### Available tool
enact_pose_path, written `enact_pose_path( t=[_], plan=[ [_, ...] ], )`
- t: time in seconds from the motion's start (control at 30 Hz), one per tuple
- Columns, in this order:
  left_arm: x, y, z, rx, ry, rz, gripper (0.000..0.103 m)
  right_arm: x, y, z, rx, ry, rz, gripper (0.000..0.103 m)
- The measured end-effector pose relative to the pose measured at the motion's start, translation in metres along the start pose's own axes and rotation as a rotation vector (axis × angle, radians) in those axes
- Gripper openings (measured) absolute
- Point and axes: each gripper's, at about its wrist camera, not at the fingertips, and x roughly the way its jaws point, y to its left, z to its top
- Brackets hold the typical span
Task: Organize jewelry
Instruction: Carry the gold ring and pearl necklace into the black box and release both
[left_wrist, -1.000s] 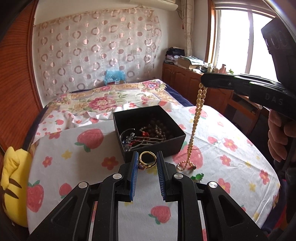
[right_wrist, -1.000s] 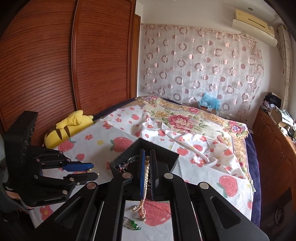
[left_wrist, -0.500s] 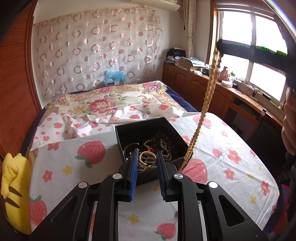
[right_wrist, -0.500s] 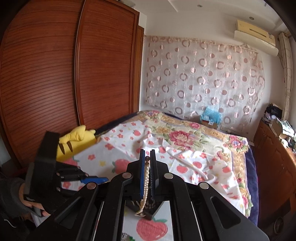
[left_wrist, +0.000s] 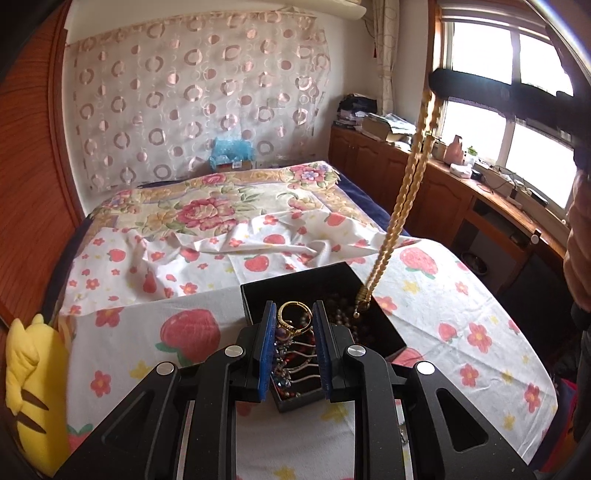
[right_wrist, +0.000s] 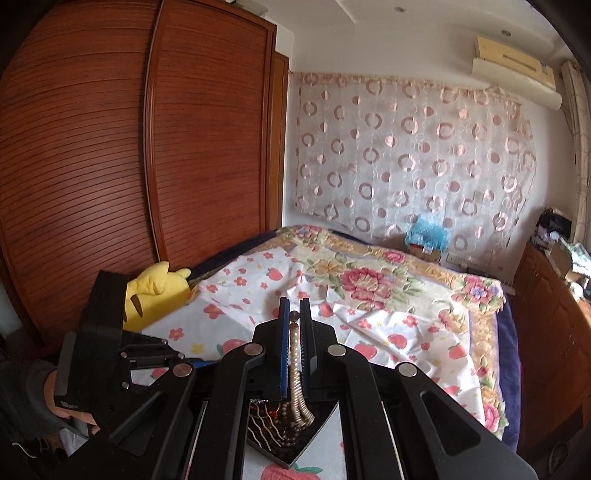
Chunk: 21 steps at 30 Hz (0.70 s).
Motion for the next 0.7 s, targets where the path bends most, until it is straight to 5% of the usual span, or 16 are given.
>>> enact_pose_path(
  t=[0.7],
  plan=[
    [0.051,0.014,0.015,0.010,0.077,-0.032,0.018,0.094,-0.003,-0.113,0.163,0.266,0.062,0.007]
  ],
)
